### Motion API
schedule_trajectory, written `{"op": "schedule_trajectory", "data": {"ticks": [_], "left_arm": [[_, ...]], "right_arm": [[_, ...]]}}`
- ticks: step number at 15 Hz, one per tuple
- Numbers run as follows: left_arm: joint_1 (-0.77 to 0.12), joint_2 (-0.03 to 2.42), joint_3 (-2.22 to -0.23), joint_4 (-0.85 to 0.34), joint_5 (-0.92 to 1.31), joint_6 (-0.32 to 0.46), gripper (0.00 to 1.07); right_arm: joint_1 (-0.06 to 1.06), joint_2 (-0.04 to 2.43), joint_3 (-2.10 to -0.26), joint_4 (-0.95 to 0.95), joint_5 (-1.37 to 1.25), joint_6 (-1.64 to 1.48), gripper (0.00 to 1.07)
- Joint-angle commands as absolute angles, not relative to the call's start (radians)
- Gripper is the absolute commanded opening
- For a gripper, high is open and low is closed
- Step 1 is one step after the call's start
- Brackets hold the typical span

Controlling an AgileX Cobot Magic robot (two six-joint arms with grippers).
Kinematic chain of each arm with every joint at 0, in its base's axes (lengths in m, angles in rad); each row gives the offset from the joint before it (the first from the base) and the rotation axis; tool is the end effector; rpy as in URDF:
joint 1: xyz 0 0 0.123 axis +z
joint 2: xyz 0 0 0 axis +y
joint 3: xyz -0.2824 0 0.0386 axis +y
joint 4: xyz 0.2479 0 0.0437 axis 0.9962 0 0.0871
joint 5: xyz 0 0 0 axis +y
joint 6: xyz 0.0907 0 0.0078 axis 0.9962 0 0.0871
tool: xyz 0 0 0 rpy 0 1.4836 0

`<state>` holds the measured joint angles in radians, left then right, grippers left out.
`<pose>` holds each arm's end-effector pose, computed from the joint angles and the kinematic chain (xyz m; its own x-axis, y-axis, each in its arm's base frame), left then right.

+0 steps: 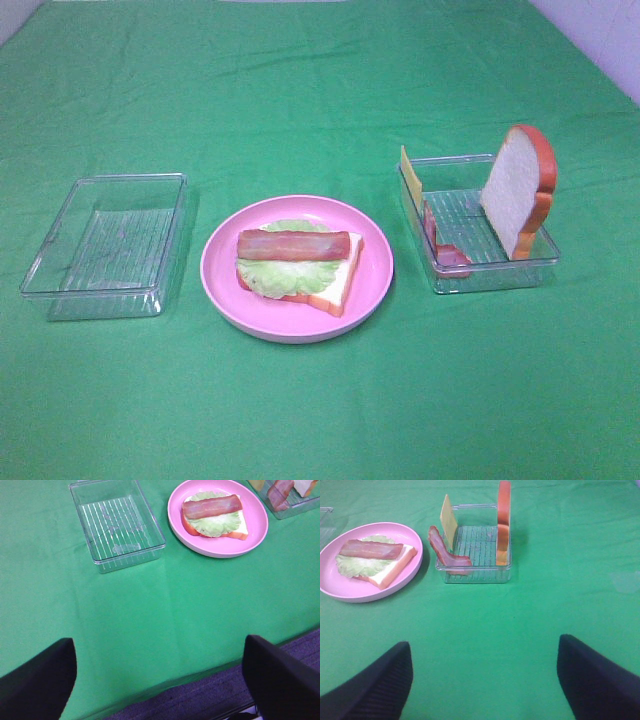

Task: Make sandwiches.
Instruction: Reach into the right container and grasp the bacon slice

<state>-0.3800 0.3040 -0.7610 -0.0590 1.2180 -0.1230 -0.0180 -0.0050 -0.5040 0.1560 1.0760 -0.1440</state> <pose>0.0132 -0.0107 0.3362 -0.6318 0.0987 -0.7689 0.3236 0.9349 -0.1459 -0.0070 0.0126 0.2778 -0.4487 -0.0607 -0.8916 -0.1352 0.9908 0.0006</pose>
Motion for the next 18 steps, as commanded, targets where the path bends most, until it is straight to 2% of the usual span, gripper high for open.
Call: {"op": "schedule_trajectory", "data": {"ticks": [1,5,9,13,17,18], "left_arm": [[-0.381,0.152,-0.686,-0.054,1.202,-0.090,0.85],[-0.381,-0.032,-0.591,-0.053,1.131,-0.055,0.85],[-0.381,-0.017,-0.501,-0.071,1.037,0.010,0.85],[-0.381,-0.014,-0.501,-0.071,1.037,0.010,0.85],[-0.381,-0.014,-0.501,-0.071,1.038,0.010,0.85],[-0.381,-0.014,-0.501,-0.071,1.038,0.010,0.85]], "right_arm": [[-0.023,-0.013,-0.504,0.160,1.067,-0.158,0.75],[-0.023,-0.013,-0.504,0.160,1.066,-0.158,0.75],[-0.023,-0.009,-0.505,0.158,1.062,-0.158,0.75],[-0.023,0.102,-0.526,0.161,1.002,-0.138,0.75],[-0.023,0.378,-0.534,0.194,0.781,-0.131,0.75],[-0.023,0.561,-0.577,0.198,0.714,-0.132,0.75]]}}
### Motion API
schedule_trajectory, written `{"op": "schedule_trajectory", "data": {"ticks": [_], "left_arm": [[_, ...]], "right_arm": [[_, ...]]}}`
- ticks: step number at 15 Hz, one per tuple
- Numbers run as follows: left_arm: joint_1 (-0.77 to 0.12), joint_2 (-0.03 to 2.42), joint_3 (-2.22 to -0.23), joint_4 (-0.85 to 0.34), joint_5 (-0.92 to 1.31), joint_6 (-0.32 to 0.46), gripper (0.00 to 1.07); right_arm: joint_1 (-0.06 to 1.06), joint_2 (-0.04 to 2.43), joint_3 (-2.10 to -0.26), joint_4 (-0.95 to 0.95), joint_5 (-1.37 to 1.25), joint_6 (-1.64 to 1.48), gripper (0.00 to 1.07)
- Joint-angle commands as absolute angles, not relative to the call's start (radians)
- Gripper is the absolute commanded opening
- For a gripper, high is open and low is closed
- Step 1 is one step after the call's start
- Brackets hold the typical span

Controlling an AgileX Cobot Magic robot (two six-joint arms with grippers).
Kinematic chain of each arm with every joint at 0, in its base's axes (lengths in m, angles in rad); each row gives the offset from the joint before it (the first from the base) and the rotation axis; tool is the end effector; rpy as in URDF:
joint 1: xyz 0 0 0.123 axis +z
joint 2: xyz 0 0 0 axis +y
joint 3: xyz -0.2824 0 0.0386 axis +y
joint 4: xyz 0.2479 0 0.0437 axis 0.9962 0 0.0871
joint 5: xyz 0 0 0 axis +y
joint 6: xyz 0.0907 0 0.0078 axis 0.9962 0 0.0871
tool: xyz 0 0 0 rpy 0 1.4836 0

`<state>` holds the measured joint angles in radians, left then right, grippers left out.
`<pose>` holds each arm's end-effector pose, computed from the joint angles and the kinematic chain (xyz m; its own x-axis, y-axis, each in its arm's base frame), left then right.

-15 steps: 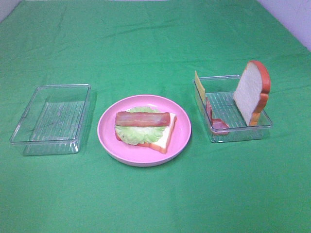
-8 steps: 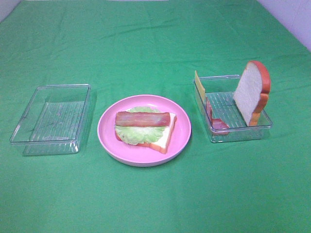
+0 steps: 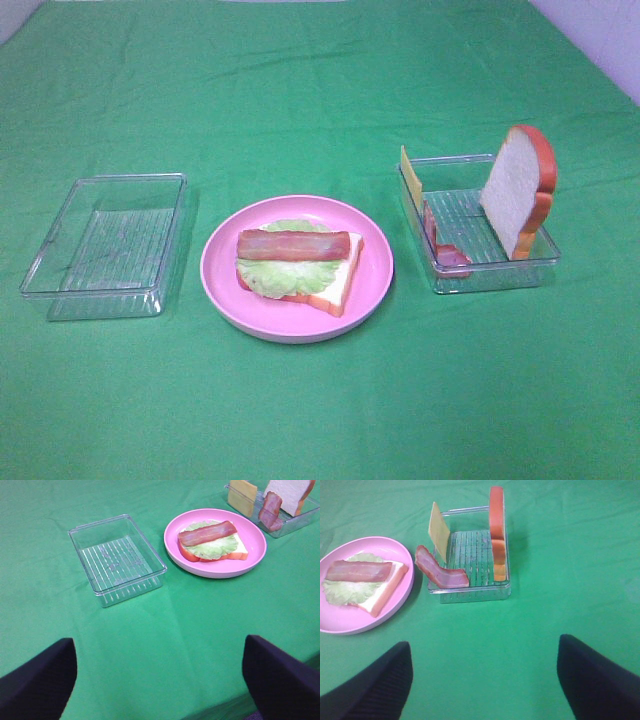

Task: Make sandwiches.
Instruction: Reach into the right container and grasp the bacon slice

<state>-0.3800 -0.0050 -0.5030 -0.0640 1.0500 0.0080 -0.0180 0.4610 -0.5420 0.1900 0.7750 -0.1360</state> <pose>-0.0071 -0.0026 0.2790 -0.4170 0.1409 -0.8979 0.4068 0.9124 -0.0458 0.0825 0.0106 0.2959 -0.5627 0.0107 -0.8266 -0.0911 0.9930 0.0748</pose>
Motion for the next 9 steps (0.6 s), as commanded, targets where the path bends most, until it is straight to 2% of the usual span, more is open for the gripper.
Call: {"op": "schedule_trajectory", "data": {"ticks": [1,5,9], "left_arm": [[-0.381,-0.014,-0.501,-0.071,1.038,0.009,0.85],[-0.381,-0.014,-0.501,-0.071,1.038,0.009,0.85],[-0.381,-0.014,-0.501,-0.071,1.038,0.009,0.85]], "right_arm": [[-0.023,0.612,-0.599,0.198,0.711,-0.132,0.75],[-0.023,1.008,-0.821,0.258,0.749,-0.135,0.75],[-0.022,1.298,-1.022,0.390,0.884,-0.222,0.68]]}}
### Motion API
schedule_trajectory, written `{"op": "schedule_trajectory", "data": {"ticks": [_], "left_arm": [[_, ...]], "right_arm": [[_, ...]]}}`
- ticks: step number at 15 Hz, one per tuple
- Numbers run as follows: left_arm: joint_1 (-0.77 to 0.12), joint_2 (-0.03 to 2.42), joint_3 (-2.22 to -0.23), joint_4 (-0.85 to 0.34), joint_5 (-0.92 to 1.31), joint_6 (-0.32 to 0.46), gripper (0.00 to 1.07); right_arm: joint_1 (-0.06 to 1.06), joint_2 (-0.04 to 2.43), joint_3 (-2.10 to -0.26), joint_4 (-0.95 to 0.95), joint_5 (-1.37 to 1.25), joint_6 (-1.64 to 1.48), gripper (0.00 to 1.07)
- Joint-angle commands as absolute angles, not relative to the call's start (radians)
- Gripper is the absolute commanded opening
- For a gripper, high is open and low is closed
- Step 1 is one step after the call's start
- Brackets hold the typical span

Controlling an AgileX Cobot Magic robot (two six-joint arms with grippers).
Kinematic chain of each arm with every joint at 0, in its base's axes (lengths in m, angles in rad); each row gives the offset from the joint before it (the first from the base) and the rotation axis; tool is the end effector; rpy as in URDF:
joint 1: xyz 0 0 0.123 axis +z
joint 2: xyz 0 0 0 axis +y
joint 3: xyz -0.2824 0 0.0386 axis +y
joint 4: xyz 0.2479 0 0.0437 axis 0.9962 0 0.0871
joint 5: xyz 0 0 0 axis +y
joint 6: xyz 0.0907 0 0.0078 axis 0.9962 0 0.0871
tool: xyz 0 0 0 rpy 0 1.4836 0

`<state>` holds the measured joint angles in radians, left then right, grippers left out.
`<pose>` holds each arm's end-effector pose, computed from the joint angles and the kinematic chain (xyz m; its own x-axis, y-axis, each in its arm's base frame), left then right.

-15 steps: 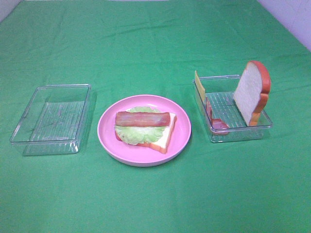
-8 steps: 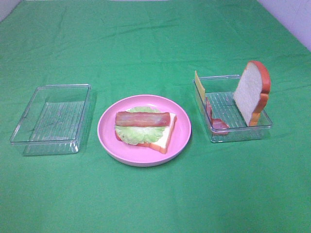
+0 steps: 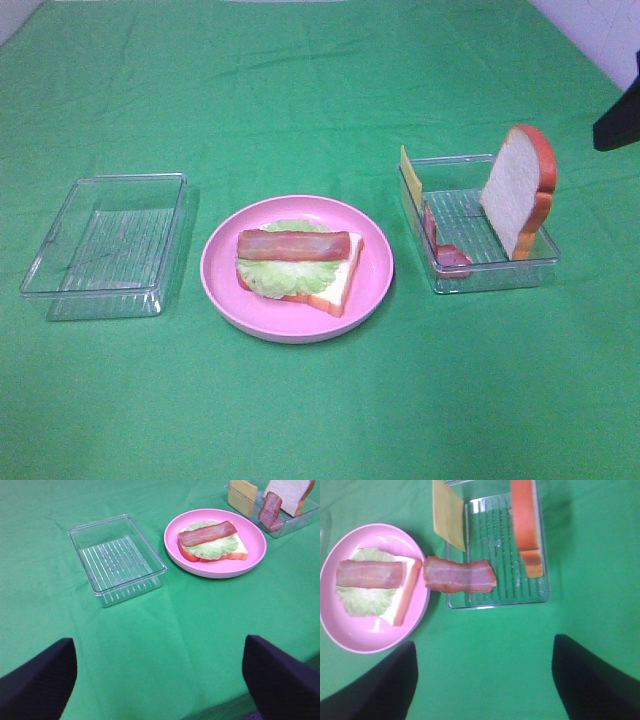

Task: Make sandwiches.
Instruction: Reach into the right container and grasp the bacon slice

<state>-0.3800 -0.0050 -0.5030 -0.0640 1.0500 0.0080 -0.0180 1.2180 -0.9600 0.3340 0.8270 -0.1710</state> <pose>-0.0071 -0.0026 0.2790 -0.4170 0.1409 -0.8979 0.4068 0.9124 -0.0458 0.2397 0.0177 0.3074 -0.8301 0.0729 -0.5529 -0.0696 0.9701 0.2324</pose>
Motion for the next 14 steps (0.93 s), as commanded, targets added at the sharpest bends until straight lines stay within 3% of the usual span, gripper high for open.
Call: {"op": "schedule_trajectory", "data": {"ticks": [1,3,8,11,14], "left_arm": [[-0.381,-0.014,-0.501,-0.071,1.038,0.009,0.85],[-0.381,-0.014,-0.501,-0.071,1.038,0.009,0.85],[-0.381,-0.014,-0.501,-0.071,1.038,0.009,0.85],[-0.381,-0.014,-0.501,-0.071,1.038,0.009,0.85],[-0.381,-0.014,-0.501,-0.071,1.038,0.009,0.85]], "right_arm": [[-0.022,1.415,-1.117,0.448,0.953,-0.244,0.68],[0.002,1.487,-1.164,0.436,0.953,-0.243,0.67],[0.230,1.708,-1.335,0.330,0.927,-0.107,0.64],[0.305,1.885,-1.468,0.289,0.966,-0.027,0.64],[0.305,1.986,-1.509,0.276,0.974,0.018,0.64]]}}
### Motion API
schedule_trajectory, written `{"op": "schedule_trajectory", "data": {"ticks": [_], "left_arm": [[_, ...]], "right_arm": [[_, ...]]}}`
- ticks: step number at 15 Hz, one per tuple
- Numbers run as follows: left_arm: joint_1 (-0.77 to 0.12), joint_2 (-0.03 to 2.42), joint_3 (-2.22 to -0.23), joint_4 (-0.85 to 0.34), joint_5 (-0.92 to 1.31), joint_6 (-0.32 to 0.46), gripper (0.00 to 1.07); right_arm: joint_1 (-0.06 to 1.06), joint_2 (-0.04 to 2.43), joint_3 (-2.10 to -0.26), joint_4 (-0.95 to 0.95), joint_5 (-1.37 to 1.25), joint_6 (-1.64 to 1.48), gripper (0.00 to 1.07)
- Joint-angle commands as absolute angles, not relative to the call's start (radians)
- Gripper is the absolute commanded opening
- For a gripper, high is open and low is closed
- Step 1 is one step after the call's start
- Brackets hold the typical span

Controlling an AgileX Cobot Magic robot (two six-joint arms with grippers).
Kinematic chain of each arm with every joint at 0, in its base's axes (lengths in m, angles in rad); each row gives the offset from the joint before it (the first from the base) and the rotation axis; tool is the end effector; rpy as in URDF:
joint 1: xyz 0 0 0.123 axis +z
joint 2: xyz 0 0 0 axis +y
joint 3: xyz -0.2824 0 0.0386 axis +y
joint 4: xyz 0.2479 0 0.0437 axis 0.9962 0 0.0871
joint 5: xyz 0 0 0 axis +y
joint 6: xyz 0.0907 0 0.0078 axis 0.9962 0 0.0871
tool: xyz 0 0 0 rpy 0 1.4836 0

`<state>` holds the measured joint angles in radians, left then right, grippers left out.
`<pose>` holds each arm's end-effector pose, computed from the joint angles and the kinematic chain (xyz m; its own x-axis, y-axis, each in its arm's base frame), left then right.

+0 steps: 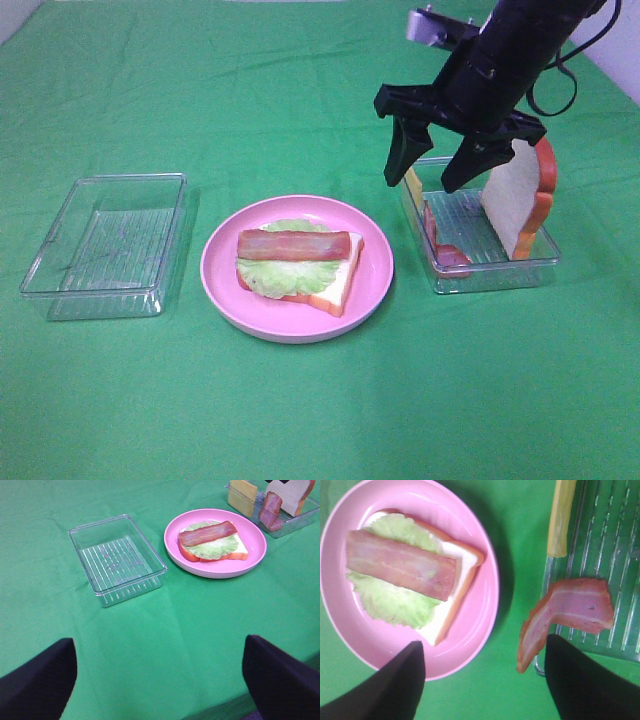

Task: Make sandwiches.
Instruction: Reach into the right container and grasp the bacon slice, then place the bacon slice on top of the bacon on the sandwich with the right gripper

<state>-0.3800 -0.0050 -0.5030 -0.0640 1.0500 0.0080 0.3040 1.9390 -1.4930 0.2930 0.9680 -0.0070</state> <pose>-0.0071 -0.0026 0.2790 -0.4170 0.1409 -0.8979 0.4068 0.9124 -0.0458 0.3782 0.1414 0.2197 -0.9655 -0.1383 -0.2208 -0.1966 0.9429 0.2689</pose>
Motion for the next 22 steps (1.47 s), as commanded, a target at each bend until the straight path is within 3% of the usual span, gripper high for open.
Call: {"op": "schedule_trajectory", "data": {"ticks": [1,4,6,8,18,22], "left_arm": [[-0.381,-0.014,-0.501,-0.071,1.038,0.009,0.85],[-0.381,-0.014,-0.501,-0.071,1.038,0.009,0.85],[-0.381,-0.014,-0.501,-0.071,1.038,0.009,0.85],[-0.381,-0.014,-0.501,-0.071,1.038,0.009,0.85],[-0.381,-0.014,-0.501,-0.071,1.038,0.009,0.85],[-0.381,-0.014,-0.501,-0.071,1.038,0.009,0.85]], "right_arm": [[0.305,2.016,-1.511,0.275,0.975,0.024,0.64],[0.305,2.082,-1.512,0.275,0.976,0.024,0.54],[0.305,2.091,-1.512,0.273,0.976,0.025,0.23],[0.305,2.090,-1.519,0.272,0.986,0.027,0.03],[0.305,1.914,-1.519,0.231,1.089,0.022,0.00],[0.305,1.801,-1.519,0.389,1.149,-0.064,0.00]]}}
